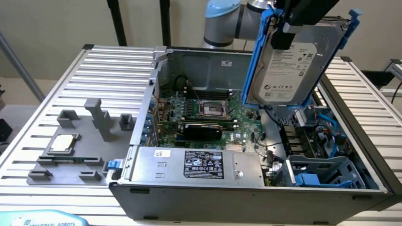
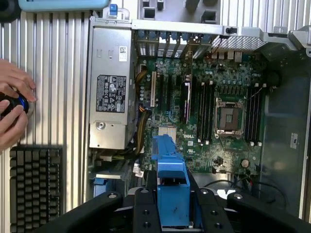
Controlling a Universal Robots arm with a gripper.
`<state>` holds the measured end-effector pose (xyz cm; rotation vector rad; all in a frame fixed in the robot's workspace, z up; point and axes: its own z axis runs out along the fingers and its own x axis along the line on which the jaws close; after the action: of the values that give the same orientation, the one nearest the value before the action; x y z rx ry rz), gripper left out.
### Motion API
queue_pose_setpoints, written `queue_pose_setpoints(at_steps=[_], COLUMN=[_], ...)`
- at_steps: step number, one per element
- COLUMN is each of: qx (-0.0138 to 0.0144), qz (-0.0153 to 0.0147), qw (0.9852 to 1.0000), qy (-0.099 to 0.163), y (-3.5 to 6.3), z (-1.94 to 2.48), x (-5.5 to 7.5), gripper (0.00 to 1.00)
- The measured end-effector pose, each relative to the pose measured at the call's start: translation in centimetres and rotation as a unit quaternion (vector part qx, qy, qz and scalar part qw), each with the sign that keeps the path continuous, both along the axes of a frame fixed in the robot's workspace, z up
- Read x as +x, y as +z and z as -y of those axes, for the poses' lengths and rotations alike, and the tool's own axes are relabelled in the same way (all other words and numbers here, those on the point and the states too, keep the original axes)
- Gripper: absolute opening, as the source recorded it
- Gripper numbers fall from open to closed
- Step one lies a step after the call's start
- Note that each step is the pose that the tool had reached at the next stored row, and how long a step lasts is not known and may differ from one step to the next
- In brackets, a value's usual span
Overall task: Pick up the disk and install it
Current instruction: 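Pick up the disk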
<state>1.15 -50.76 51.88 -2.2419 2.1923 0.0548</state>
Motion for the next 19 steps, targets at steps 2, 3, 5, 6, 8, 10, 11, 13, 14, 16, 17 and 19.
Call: queue_pose_setpoints(at_steps=[2,3,5,6,8,10,11,13,14,16,17,19], qx=[0.0,0.0,0.0,0.0001,0.0,0.0,0.0001,0.0,0.0,0.0,0.0,0.0], qz=[0.0,0.0,0.0,0.0,0.0,0.0,0.0,0.0,0.0,0.0,0.0,0.0], qw=[1.0,1.0,1.0,1.0,1.0,1.0,1.0,1.0,1.0,1.0,1.0,1.0], qy=[0.0,0.0,0.0,0.0,0.0,0.0,0.0,0.0,0.0,0.0,0.0,0.0], y=[-0.1,-0.15,-0.25,-0.31,-0.42,-0.54,-0.6,-0.71,-0.77,-0.88,-0.93,-1.06], z=[0.52,0.79,1.35,1.64,2.22,2.8,3.1,3.69,3.99,4.58,4.86,5.46], x=[0.5,0.7,1.2,1.4,1.8,2.1,2.3,2.7,2.9,3.2,3.4,3.8], gripper=[0.33,0.33,0.33,0.33,0.33,0.33,0.33,0.33,0.33,0.33,0.33,0.33])
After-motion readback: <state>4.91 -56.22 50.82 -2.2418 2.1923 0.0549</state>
